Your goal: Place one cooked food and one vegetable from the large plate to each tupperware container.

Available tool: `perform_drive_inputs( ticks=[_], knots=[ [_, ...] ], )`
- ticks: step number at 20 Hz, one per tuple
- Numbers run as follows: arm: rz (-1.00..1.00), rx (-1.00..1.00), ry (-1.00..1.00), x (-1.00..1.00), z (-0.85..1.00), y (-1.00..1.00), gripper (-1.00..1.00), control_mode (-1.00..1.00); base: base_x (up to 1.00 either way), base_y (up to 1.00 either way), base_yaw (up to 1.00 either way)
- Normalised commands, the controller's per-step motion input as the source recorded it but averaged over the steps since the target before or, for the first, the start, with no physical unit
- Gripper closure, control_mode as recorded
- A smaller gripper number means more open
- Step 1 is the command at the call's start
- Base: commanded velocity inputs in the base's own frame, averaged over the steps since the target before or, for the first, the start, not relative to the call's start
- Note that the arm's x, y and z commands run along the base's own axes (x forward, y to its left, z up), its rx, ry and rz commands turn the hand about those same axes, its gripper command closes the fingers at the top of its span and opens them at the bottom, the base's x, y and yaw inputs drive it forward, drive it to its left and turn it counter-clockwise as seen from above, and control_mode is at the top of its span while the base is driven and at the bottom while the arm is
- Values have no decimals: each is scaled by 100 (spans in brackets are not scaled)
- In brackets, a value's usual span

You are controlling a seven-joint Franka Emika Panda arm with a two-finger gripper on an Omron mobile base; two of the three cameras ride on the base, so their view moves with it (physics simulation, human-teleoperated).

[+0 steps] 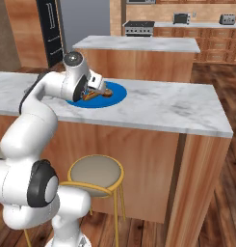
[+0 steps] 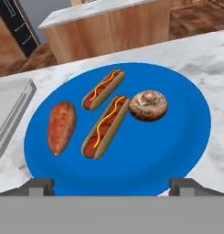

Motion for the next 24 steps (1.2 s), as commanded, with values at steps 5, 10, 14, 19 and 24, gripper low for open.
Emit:
perform_drive_inputs(
  ticks=[5, 10, 14, 19, 24],
  knots=[
    [-21, 0, 26, 8, -14, 26, -100, -100, 0, 0, 0],
    [-6, -1, 22, 21, 0, 13, -100, -100, 0, 0, 0],
    [0, 0, 5, 18, -16, 0, -100, -100, 0, 0, 0],
    [0, 0, 0, 21, -18, 0, -100, -100, 0, 0, 0],
    [0, 0, 0, 20, -51, 0, -100, -100, 0, 0, 0]
  ],
)
